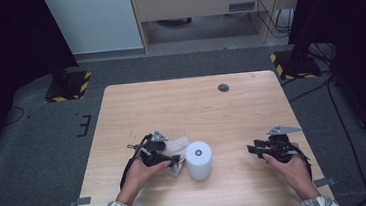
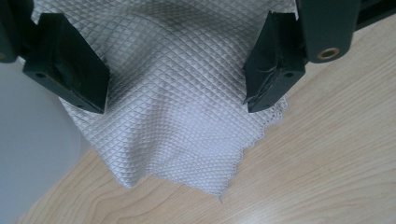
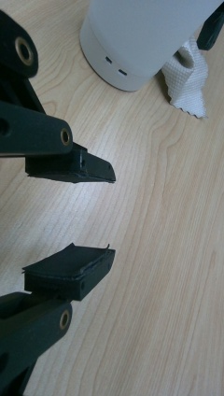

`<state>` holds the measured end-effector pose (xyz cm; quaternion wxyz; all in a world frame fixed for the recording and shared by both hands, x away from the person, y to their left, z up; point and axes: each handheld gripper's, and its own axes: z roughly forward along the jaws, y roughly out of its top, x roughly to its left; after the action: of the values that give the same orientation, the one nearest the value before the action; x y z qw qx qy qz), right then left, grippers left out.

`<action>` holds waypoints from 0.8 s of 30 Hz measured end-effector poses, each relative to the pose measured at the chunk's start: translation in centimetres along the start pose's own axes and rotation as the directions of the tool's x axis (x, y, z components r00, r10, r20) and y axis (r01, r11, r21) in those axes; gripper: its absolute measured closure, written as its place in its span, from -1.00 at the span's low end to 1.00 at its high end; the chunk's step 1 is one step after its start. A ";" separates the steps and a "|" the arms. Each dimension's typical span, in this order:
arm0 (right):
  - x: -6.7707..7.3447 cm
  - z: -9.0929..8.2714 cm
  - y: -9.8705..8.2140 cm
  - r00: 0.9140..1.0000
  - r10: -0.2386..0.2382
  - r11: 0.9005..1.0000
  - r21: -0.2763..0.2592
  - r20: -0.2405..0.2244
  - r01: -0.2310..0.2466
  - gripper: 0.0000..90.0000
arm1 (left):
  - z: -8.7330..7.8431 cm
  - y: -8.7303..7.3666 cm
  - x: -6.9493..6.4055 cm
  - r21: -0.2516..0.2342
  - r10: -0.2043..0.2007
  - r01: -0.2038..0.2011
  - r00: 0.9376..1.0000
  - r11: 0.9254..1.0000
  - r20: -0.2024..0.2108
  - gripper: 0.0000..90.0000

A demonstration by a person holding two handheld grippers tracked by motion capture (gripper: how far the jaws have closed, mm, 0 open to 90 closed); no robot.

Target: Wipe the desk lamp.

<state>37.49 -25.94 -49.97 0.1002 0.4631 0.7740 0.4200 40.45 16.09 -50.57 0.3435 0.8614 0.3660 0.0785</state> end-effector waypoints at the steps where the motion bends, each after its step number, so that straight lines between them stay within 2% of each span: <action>1: 0.0 -0.1 -0.1 1.000 0.001 1.000 0.000 0.003 -0.001 0.23 | 0.1 -0.1 0.0 0.001 -0.002 0.002 1.000 1.000 0.002 -0.54; 5: 0.0 -0.1 -0.4 1.000 0.002 1.000 -0.007 0.005 -0.002 0.17 | 0.5 -0.7 -0.2 0.025 0.017 -0.017 1.000 1.000 -0.015 -0.59; 7: 0.2 0.1 -0.8 1.000 0.008 1.000 -0.005 0.002 -0.008 0.13 | 0.6 -0.9 -0.3 0.024 0.014 -0.014 1.000 1.000 -0.022 -0.63; 10: 0.6 0.3 -1.1 1.000 -0.007 1.000 0.010 -0.009 0.007 0.05 | 0.6 -1.0 -0.3 0.027 0.023 -0.022 0.999 0.999 -0.032 -0.65; 17: 1.0 0.6 -1.4 1.000 -0.017 1.000 0.024 -0.021 0.018 -0.06 | 0.9 -1.4 -0.2 0.019 0.017 -0.017 1.000 1.000 -0.026 -0.69; 21: 1.0 0.4 -1.4 1.000 -0.021 1.000 0.012 -0.018 0.021 -0.07 | 1.0 -1.7 -0.4 0.012 0.047 -0.047 0.998 0.999 -0.047 -0.70; 24: 1.0 0.4 -1.5 1.000 -0.014 1.000 0.010 -0.019 0.014 -0.08 | 1.1 -1.8 -0.5 0.012 0.046 -0.045 0.996 0.999 -0.075 -0.77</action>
<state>36.22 -25.29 -51.09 0.0933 0.4543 0.7802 0.4197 39.49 16.07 -52.50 0.3231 0.8677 0.3592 0.1169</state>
